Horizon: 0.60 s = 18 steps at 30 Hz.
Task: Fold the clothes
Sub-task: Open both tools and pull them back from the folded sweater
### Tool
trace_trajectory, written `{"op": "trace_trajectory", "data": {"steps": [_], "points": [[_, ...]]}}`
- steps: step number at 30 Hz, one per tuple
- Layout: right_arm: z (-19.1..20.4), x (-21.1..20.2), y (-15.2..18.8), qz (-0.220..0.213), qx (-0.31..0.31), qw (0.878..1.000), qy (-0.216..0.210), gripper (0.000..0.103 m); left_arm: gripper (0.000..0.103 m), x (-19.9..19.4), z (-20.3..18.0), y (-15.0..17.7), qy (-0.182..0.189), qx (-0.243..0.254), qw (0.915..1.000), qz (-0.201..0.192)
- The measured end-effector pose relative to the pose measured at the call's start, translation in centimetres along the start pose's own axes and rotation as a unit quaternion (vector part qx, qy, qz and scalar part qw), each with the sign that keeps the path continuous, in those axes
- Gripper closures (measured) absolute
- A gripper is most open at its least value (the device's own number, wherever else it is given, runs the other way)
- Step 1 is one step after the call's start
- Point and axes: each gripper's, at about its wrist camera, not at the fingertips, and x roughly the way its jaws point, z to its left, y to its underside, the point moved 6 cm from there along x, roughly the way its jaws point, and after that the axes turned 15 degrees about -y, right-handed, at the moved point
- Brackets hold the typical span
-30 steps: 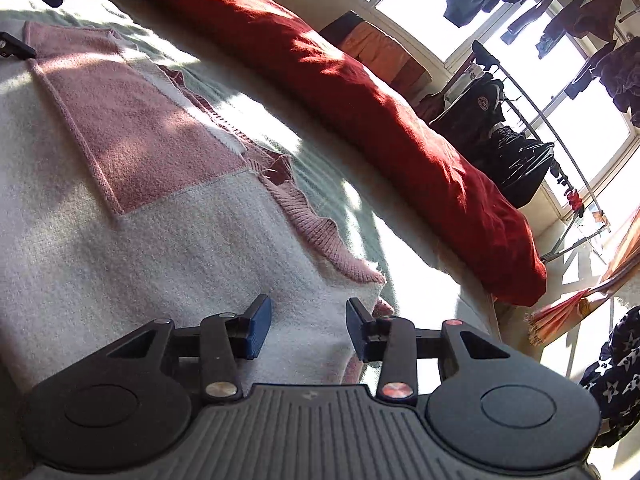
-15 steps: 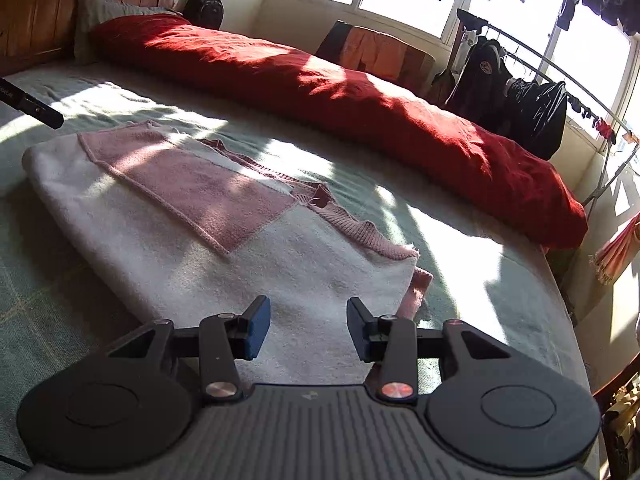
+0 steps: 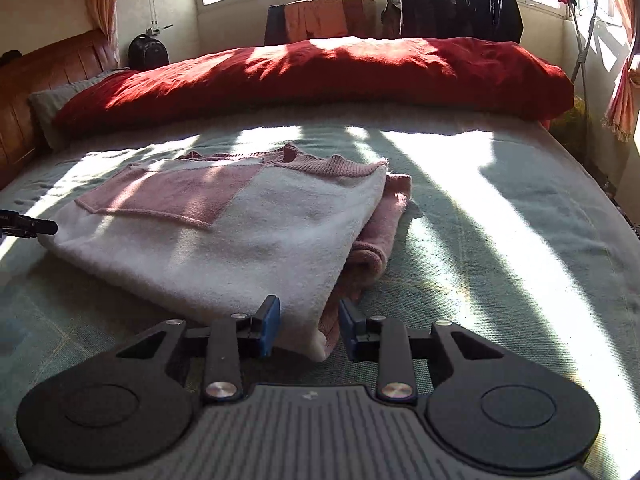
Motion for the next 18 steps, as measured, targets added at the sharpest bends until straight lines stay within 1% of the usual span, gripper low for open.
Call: {"op": "trace_trajectory", "data": {"steps": [1,3,5,6,7,8,9,10,15,17,18], "points": [[-0.4,0.0,0.2,-0.006,0.021,1.0,-0.015,0.067,0.067,0.0,0.0,0.2,-0.002,0.002,1.0,0.002],[-1.1,0.2,0.3,-0.017,0.051,0.998,-0.032,0.067,0.067,0.0,-0.2,0.2,-0.006,0.005,0.9999,-0.008],[-1.9,0.5,0.1,-0.035,0.083,0.995,-0.049,0.068,0.067,0.3,-0.4,0.0,0.003,-0.007,0.9999,-0.01],[-2.2,0.7,-0.2,-0.045,0.099,0.992,-0.059,0.071,0.068,0.5,-0.6,-0.1,0.002,-0.008,0.9999,-0.008],[-2.4,0.8,-0.3,-0.051,0.111,0.99,-0.067,0.082,0.072,0.8,-0.9,-0.1,0.001,-0.008,0.9999,-0.006],[-2.5,0.7,-0.1,-0.047,0.11,0.991,-0.064,0.089,0.084,1.0,-1.1,0.0,-0.007,0.001,1.0,-0.003],[-2.5,0.7,0.1,-0.044,0.11,0.991,-0.062,0.09,0.089,1.1,-1.4,0.1,-0.015,0.01,0.9998,-0.001],[-2.5,0.7,0.3,-0.04,0.109,0.991,-0.059,0.092,0.091,1.1,-1.4,0.3,-0.027,0.018,0.9995,-0.001],[-2.6,0.5,1.3,-0.02,0.107,0.993,-0.046,0.095,0.092,0.1,-0.2,1.9,-0.029,0.013,0.9995,0.0],[-2.7,0.4,1.7,-0.018,0.107,0.993,-0.044,0.095,0.091,-0.5,0.0,1.6,-0.025,0.003,0.9997,-0.001],[-2.6,0.2,1.5,-0.021,0.104,0.993,-0.042,0.095,0.09,-1.0,-0.1,1.2,-0.027,0.008,0.9996,-0.006]]}}
